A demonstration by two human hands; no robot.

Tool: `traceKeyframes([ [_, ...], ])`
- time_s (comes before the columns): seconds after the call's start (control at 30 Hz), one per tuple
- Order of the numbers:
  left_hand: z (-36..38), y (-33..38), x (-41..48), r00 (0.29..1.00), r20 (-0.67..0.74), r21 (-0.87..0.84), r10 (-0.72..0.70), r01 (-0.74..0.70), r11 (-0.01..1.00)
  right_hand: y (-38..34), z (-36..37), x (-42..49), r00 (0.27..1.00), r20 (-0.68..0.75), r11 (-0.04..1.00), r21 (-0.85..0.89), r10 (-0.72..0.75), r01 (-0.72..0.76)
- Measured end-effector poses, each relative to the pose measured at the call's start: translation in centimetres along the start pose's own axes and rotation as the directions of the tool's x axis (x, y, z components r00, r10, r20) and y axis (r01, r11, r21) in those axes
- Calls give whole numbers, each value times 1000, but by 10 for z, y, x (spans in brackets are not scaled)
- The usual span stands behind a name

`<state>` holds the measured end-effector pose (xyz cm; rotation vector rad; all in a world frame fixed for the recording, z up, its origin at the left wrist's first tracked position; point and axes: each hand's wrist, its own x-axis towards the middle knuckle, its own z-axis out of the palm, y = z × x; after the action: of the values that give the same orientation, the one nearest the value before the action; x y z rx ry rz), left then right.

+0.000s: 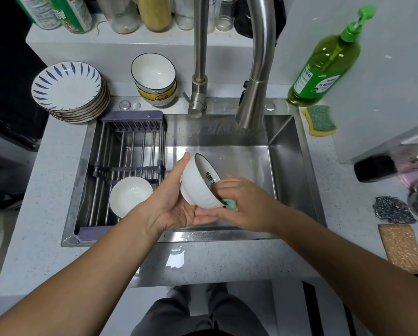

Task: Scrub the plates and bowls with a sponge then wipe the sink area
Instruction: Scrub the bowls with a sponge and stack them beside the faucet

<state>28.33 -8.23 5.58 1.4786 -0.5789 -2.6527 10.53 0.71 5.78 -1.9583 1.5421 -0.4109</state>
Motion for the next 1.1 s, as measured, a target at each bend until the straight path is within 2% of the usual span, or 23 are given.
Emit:
traceKeyframes([
  [0.03, 0, 0, 1, 1000, 19, -6, -15, 15, 1000, 0, 1, 0, 1000, -3, 999, 29, 18, -18],
  [0.1, -1, 0, 3, 999, 52, -46, -13, 15, 999, -2, 4, -3, 991, -36, 968, 221, 126, -115],
  [0.17, 0, 0, 4, 998, 59, -71, 10, -6, 997, -8, 3, -5, 969, 0, 858, 465, 247, -218],
  [0.23, 0, -1, 5, 998, 39, -75, 49, -46, 996, -11, 3, -7, 952, 40, 743, 615, 304, -263],
  [0.37, 6, -4, 8, 987, -58, 19, 153, -152, 988, -15, 3, -2, 886, 16, 514, 809, 464, -284],
  [0.47, 13, -8, 11, 960, -145, 88, 239, -229, 970, -17, 4, 3, 846, -3, 372, 899, 533, -231],
  [0.57, 12, -12, 10, 957, -86, 85, 279, -272, 959, -15, -1, 4, 869, 53, 201, 964, 492, -172],
  [0.67, 1, -12, 5, 950, 68, 11, 306, -307, 952, -3, -12, -1, 946, 176, 16, 982, 272, -187],
  [0.73, -7, -12, 4, 932, 195, -34, 306, -305, 952, 5, -22, -4, 949, 241, -31, 970, 203, -240],
  [0.83, -15, -14, 5, 929, 212, -78, 302, -292, 953, 8, -27, -2, 913, 258, 46, 957, 315, -287],
  [0.9, -14, -16, 5, 937, 159, -122, 311, -294, 948, 1, -25, 2, 872, 145, 119, 967, 467, -224],
  [0.97, -10, -17, 3, 938, 86, -125, 335, -323, 938, -9, -21, 5, 779, -44, 230, 964, 625, -131],
  [1.0, -9, -17, 2, 936, 50, -121, 348, -340, 932, -15, -19, 5, 726, -148, 315, 944, 671, -98],
  [1.03, -7, -17, 1, 934, 25, -116, 357, -352, 929, -20, -16, 4, 678, -279, 447, 891, 680, -81],
  [1.07, -5, -18, 2, 930, 8, -113, 366, -363, 925, -25, -14, 2, 654, -426, 622, 778, 625, -87],
  [1.1, -3, -18, 2, 927, -6, -114, 376, -374, 920, -29, -9, 1, 664, -538, 780, 616, 519, -110],
])
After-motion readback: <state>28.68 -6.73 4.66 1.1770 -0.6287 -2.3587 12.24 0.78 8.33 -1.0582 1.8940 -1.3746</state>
